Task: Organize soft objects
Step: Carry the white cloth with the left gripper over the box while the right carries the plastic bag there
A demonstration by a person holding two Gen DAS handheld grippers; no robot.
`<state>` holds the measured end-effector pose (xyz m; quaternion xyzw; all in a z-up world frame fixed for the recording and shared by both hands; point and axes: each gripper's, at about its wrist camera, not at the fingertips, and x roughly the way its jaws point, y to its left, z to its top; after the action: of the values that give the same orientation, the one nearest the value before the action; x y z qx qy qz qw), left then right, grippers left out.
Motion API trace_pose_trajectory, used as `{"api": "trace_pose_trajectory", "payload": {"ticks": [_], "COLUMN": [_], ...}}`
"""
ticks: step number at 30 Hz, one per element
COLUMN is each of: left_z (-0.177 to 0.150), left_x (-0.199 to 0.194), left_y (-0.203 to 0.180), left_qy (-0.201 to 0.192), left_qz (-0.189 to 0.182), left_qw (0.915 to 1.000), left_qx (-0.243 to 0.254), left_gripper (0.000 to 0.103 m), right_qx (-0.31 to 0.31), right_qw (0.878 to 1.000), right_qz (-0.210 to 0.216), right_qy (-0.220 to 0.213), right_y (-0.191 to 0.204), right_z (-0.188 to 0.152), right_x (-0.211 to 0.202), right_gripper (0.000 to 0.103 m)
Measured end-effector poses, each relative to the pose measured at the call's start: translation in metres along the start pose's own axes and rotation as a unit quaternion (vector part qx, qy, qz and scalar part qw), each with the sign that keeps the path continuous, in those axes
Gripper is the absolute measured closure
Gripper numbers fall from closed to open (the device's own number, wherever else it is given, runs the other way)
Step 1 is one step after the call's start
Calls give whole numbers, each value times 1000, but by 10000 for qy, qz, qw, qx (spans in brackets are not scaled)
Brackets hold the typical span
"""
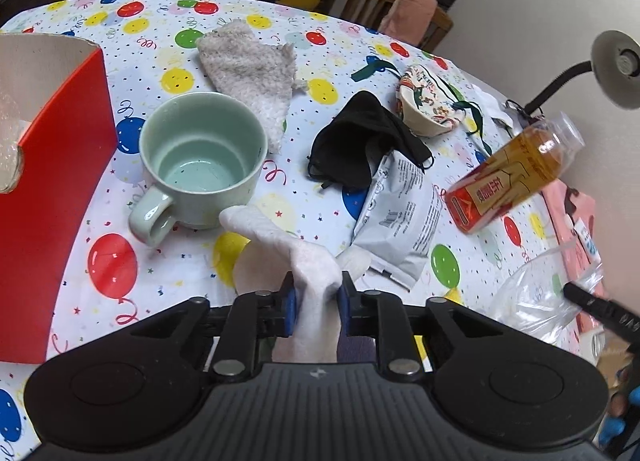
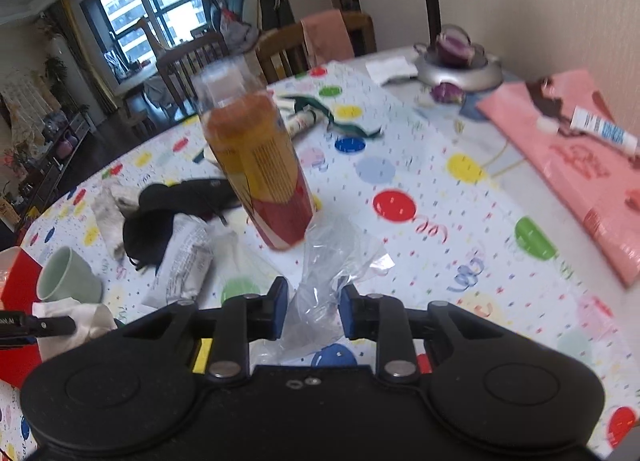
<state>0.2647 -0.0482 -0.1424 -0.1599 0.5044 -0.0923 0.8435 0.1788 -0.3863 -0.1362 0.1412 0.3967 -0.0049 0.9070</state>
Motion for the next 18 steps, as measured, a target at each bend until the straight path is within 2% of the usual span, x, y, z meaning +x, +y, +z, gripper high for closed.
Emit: {"api": "trace_pose_trajectory", "payload": {"ticks": [8, 18], "left_z": [-7, -2], "left_x": [-27, -93], "left_y": [20, 45], "left_qy": [-11, -265], "left_qz": [-258, -560], "left_qw": [9996, 9974], "left_qx": [79, 363], "left_gripper": [86, 86], "right_qx": [98, -421], "right_qw": [9994, 9949], "right_qz": [294, 897], "right_qy": [-168, -161], "right_y": [10, 87], "right_z": [6, 7], "right_x": [-43, -71], "right_gripper": [78, 78]}}
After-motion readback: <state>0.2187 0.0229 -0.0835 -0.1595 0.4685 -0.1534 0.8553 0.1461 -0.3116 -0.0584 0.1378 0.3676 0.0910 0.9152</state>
